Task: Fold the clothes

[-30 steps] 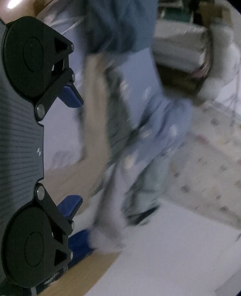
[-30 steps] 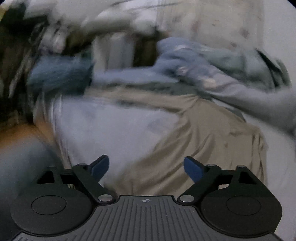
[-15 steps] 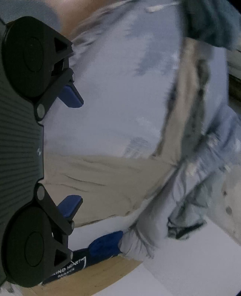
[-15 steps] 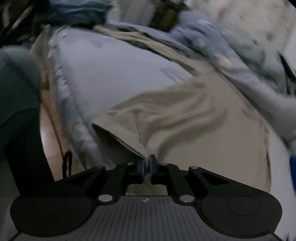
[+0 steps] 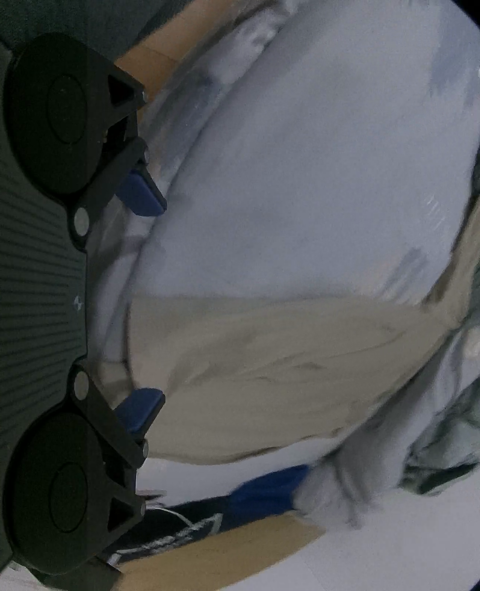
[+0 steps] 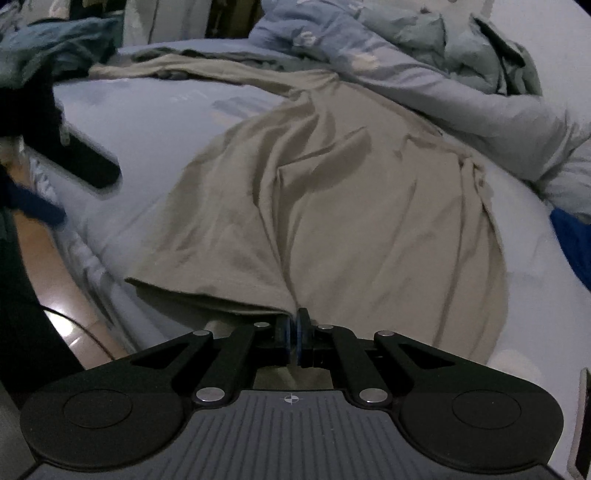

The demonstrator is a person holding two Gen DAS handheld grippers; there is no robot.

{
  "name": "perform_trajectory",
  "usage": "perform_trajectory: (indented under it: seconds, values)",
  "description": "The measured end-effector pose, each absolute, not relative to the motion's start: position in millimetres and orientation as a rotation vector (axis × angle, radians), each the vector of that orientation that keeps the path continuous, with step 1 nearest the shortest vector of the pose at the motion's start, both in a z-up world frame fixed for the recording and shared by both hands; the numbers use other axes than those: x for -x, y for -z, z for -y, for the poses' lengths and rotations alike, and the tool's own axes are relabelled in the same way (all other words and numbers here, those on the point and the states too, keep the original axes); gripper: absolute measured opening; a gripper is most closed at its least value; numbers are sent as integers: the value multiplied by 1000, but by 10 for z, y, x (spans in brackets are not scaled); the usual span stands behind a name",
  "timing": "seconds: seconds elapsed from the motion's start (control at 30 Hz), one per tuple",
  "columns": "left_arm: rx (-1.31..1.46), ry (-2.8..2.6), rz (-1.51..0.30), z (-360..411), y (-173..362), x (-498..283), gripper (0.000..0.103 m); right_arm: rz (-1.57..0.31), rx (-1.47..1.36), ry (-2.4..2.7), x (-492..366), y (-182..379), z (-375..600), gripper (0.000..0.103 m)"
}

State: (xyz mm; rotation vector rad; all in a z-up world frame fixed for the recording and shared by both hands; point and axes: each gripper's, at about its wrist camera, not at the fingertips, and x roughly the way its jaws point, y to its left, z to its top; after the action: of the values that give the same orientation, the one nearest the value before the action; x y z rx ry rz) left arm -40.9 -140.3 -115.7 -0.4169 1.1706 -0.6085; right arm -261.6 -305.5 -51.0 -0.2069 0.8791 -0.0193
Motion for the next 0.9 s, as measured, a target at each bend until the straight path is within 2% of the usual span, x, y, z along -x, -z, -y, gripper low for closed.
perform_trajectory:
  seconds: [0.07, 0.17, 0.6, 0.83, 0.87, 0.9]
  values:
    - [370, 620, -1156, 1476, 1191, 435, 92, -880, 189, 17, 2644, 499, 3078, 4]
    - [334, 616, -1164, 1547, 1274, 434, 76, -881, 173, 14, 2645, 505, 3106, 4]
    - [270, 719, -1133, 1660, 1182, 462, 64, -891, 148, 2, 2634, 515, 3179, 4]
    - [309, 718, -1150, 1654, 1259, 446, 64, -908, 94, -3, 2605, 554, 3262, 4]
    - [310, 716, -1151, 1664, 1270, 446, 63, -909, 89, -3, 2602, 559, 3263, 4]
    - [311, 714, -1154, 1672, 1279, 444, 53, -909, 87, -2, 2602, 563, 3261, 4]
